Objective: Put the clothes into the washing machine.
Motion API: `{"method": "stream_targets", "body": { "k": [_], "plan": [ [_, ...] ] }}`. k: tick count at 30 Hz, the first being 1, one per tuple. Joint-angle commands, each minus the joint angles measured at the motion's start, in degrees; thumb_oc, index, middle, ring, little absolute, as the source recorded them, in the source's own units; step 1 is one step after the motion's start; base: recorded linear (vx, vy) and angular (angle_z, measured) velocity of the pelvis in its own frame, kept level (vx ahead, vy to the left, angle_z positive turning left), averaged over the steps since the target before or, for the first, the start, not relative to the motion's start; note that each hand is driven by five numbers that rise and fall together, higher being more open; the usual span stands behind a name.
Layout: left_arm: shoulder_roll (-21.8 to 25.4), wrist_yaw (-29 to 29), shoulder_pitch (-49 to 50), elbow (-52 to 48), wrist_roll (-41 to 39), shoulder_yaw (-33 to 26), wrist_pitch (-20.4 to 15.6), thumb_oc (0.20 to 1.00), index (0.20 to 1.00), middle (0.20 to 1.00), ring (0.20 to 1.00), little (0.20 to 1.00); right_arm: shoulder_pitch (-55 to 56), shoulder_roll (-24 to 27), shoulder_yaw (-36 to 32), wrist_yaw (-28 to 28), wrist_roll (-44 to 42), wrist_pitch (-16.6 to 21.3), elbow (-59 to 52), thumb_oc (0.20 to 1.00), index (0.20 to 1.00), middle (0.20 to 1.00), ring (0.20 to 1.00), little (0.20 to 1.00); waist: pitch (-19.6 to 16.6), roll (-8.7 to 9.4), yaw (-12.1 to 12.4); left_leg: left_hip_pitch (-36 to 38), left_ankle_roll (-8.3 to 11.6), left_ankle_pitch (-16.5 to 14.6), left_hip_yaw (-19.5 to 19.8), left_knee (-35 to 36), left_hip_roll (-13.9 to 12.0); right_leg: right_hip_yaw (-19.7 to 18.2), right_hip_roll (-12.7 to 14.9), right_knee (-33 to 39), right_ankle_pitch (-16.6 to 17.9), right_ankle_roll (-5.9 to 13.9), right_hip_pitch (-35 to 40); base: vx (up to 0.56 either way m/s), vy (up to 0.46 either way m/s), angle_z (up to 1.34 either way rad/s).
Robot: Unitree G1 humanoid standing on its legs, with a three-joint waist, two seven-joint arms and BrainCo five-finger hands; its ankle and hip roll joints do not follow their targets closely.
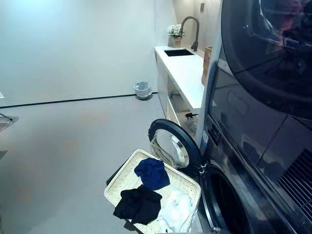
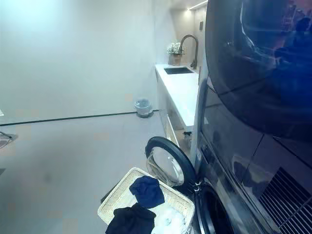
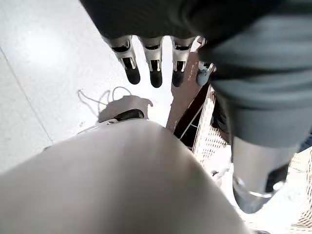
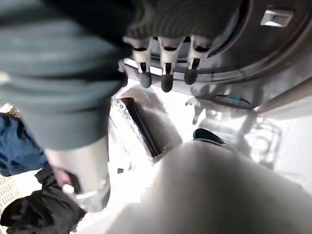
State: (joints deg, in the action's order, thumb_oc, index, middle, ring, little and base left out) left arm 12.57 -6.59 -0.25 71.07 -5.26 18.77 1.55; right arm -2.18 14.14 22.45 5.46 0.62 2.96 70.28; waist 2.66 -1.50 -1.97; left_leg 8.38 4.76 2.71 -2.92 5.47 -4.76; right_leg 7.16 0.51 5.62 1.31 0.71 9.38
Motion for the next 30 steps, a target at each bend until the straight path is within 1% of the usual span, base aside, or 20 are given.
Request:
{"method": "stream_targets", "body": {
  "k": [1,4,8,10,11,13,15,16,18,19,21,23,24,27,30],
  "plan": [
    [-2.4,0.8,-6.6,2.8,1.2,1.3,-2.8,1.0,1.0,1.0,1.0,1.0,-5.6,-2.5,0.3,0.0,1.4,0.2,3.0,1.0,1.0,1.0,1.0,1.0,3.7,2.41,1.6,1.7,-5.12,-6.3,-3.2,-0.5,7.1,1.6,0.6,-0.9,-1.8,4.05,0.2,0.26,0.047,-0.1],
    [-2.3,0.8,-6.6,2.8,0.6,1.4,-2.8,1.0,1.0,1.0,1.0,1.0,-5.7,-2.5,0.3,0.0,1.3,0.1,3.0,1.0,1.0,1.0,1.0,1.0,3.8,2.42,1.6,1.7,-5.1,-6.3,-3.2,-0.5,7.1,1.6,0.6,-0.9,-1.8,4.04,0.1,0.0,0.0,0.0],
    [-2.3,3.6,-6.8,2.8,0.5,1.1,-4.0,1.0,1.0,1.0,1.0,1.0,-5.7,-2.5,0.4,0.0,1.2,0.2,3.1,1.0,1.0,1.0,1.0,1.0,3.9,2.48,1.7,1.6,-5.14,-6.3,-2.9,-0.5,7.1,1.4,0.5,-0.9,-1.8,4.05,0.0,0.0,0.0,0.0],
    [-2.2,8.7,-6.8,2.7,2.0,0.8,-5.9,1.0,1.0,1.0,1.0,1.0,-5.7,-2.4,0.6,0.0,1.0,0.1,3.0,1.0,1.0,1.0,1.0,1.0,4.1,2.51,1.8,1.6,-5.15,-6.2,-2.7,-0.5,7.2,1.4,0.5,-0.9,-1.7,4.03,0.0,0.04,0.007,0.0],
    [-1.9,14.2,-6.9,2.5,3.8,0.7,-7.0,1.0,1.0,1.0,1.0,1.0,-5.7,-2.4,0.8,-0.1,0.6,0.1,3.1,1.0,1.0,1.0,1.0,1.0,4.3,2.53,1.9,1.5,-5.09,-6.1,-2.6,-0.5,7.2,1.4,0.6,-0.9,-1.7,4.04,-0.1,0.03,0.008,0.0],
    [-1.7,16.1,-7.0,2.4,4.2,0.6,-7.3,1.0,1.0,1.0,1.0,1.0,-5.7,-2.4,0.9,-0.2,0.4,0.1,3.1,1.0,1.0,1.0,1.0,1.0,4.4,2.54,1.9,1.5,-5.07,-6.0,-2.6,-0.5,7.2,1.4,0.6,-0.9,-1.7,4.03,-0.1,0.0,0.0,0.0],
    [-1.0,22.6,-7.3,2.0,6.7,0.1,-8.9,1.0,1.0,1.0,1.0,1.0,-5.7,-2.0,1.0,-0.1,-0.4,0.1,3.1,1.0,1.0,1.0,1.0,1.0,4.7,2.57,2.0,1.3,-4.98,-5.8,-2.7,-0.5,7.2,1.6,0.6,-0.9,-1.6,3.96,-0.2,0.04,0.013,0.0],
    [-0.8,24.7,-7.5,1.8,7.6,0.0,-9.4,1.0,1.0,1.0,1.0,1.0,-5.7,-1.9,1.0,-0.1,-0.6,0.1,3.2,1.0,1.0,1.0,1.0,1.0,4.8,2.54,2.0,1.2,-4.94,-5.8,-2.7,-0.5,7.2,1.6,0.7,-0.8,-1.5,3.98,-0.3,0.04,0.017,0.0],
    [-0.4,26.8,-7.5,1.5,8.4,0.2,-9.9,1.0,1.0,1.0,1.0,1.0,-5.7,-1.7,1.1,-0.1,-0.7,0.2,3.2,1.0,1.0,1.0,1.0,1.0,5.1,2.5,2.0,1.1,-4.94,-5.7,-2.8,-0.5,7.2,1.6,0.7,-0.9,-1.4,3.97,-0.4,0.05,0.025,0.0],
    [-0.2,27.8,-7.4,1.2,9.0,0.5,-10.9,1.0,1.0,1.0,1.0,1.0,-5.5,-1.5,1.2,0.0,-0.8,0.3,3.0,1.0,1.0,1.0,1.0,1.0,5.3,2.42,1.9,0.9,-4.93,-5.6,-2.9,-0.5,7.2,1.5,0.7,-0.9,-1.3,3.97,-0.7,0.05,0.028,0.0],
    [-0.2,28.4,-7.4,1.1,9.7,0.5,-11.2,1.0,1.0,1.0,1.0,1.0,-5.5,-1.4,1.2,0.0,-0.8,0.2,3.0,1.0,1.0,1.0,1.0,1.0,5.4,2.38,1.8,0.9,-4.93,-5.6,-2.9,-0.5,7.3,1.5,0.7,-0.9,-1.3,3.98,-0.7,0.05,0.033,0.0],
    [0.3,32.8,-7.8,0.3,11.7,1.4,-12.6,1.0,1.0,1.0,1.0,1.0,-5.6,-0.7,1.3,0.4,-0.6,0.7,2.7,1.0,1.0,1.0,1.0,1.0,6.1,2.12,1.4,0.4,-4.88,-5.4,-3.1,-0.5,7.3,1.1,0.7,-1.2,-1.2,4.03,-1.5,0.06,0.055,-0.01],
    [0.4,33.3,-7.9,0.2,11.7,1.4,-12.6,1.0,1.0,1.0,1.0,1.0,-5.6,-0.5,1.4,0.4,-0.6,0.8,2.6,1.0,1.0,1.0,1.0,1.0,6.2,2.09,1.3,0.3,-4.87,-5.4,-3.2,-0.5,7.3,1.0,0.7,-1.2,-1.2,4.04,-1.6,0.02,0.049,-0.02],
    [1.8,41.3,-9.8,-1.2,13.1,2.6,-13.0,1.0,1.0,1.0,1.0,1.0,-7.0,0.9,2.3,0.6,-0.9,0.9,1.8,1.0,1.0,1.0,1.0,1.0,7.4,1.47,0.9,-1.4,-4.84,-4.9,-3.5,-0.5,7.3,0.5,0.8,-1.4,-0.9,4.03,-3.6,-0.03,0.069,-0.02],
    [2.8,46.3,-11.9,-2.3,12.9,3.2,-13.7,1.0,1.0,1.0,1.0,1.0,-8.6,1.8,3.0,0.3,-2.1,1.1,1.2,1.0,1.0,1.0,1.0,1.0,9.1,1.05,0.8,-2.7,-4.94,-4.5,-3.3,-0.5,7.5,-0.2,0.9,-1.6,-0.6,3.91,-5.2,-0.05,0.073,-0.02]
  ]
}}
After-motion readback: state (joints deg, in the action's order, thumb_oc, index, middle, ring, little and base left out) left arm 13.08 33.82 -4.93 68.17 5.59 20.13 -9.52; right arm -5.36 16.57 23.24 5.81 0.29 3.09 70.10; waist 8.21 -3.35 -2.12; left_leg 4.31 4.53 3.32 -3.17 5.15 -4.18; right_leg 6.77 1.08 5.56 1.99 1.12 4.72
